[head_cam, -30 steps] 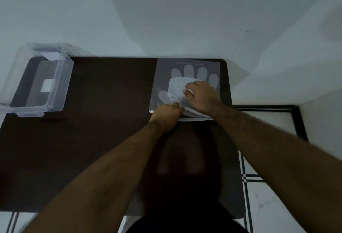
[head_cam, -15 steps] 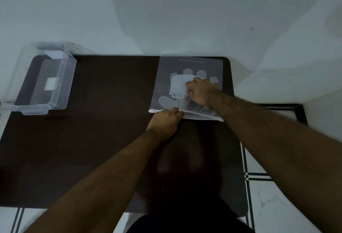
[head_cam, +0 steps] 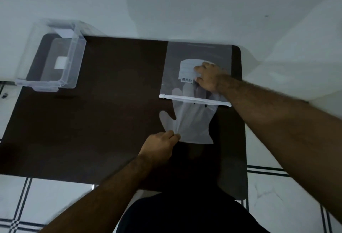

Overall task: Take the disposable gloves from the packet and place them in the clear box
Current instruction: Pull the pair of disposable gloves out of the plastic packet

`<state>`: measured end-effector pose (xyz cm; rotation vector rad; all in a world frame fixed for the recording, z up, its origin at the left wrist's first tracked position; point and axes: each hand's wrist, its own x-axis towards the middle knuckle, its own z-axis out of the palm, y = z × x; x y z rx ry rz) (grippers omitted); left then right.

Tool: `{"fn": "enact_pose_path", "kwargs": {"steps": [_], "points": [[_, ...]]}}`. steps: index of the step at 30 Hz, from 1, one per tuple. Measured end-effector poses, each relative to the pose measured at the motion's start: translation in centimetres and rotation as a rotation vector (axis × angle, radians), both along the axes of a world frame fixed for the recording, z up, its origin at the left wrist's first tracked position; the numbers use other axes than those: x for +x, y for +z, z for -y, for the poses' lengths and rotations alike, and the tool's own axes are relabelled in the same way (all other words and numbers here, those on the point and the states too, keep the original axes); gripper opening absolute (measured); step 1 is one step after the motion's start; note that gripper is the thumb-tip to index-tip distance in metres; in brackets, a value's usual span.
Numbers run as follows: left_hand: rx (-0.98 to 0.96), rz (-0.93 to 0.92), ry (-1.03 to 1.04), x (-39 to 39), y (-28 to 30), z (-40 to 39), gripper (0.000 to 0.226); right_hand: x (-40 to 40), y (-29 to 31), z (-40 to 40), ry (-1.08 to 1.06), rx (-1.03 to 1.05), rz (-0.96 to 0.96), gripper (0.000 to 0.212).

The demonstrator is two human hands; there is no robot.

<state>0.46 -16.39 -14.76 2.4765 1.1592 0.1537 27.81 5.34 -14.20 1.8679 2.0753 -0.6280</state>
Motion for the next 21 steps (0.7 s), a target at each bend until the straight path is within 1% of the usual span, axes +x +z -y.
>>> {"fn": "enact_pose_path", "kwargs": {"steps": [4,5,7,10,12,14,16,19,21], "points": [[0.028,-0.010,0.005,-1.2,-0.1,2.9,0.027,-0.3,0.1,1.2,0.017,0.050,0.063,0.065],[0.025,-0.017,0.016,-1.4,-0.1,3.5,0.030,-0.5,0.2,1.6,0.015,0.080,0.065,0.064],[0.016,-0.036,0.020,-1.7,-0.1,4.7,0.035,-0.9,0.3,3.0,0.002,0.157,0.051,0.061],[-0.002,-0.064,0.002,-2.3,-0.1,6.1,0.024,-2.2,0.4,6.4,0.004,0.270,-0.006,0.053],[-0.042,-0.075,0.012,-2.9,-0.2,6.8,0.032,-3.4,0.4,9.6,0.051,0.342,-0.041,0.045],[-0.077,-0.094,0.017,-3.5,-0.2,7.3,0.032,-4.7,0.4,13.2,0.096,0.386,-0.058,0.039],[-0.110,-0.118,0.017,-4.0,-0.1,7.6,0.027,-6.0,0.5,16.9,0.118,0.365,-0.096,0.037],[-0.129,-0.178,-0.013,-4.8,-0.1,7.7,0.024,-7.4,0.1,22.5,0.190,0.319,-0.185,0.034],[-0.130,-0.180,-0.035,-5.0,0.0,7.7,0.024,-8.4,-0.4,25.7,0.269,0.278,-0.168,0.034]]}}
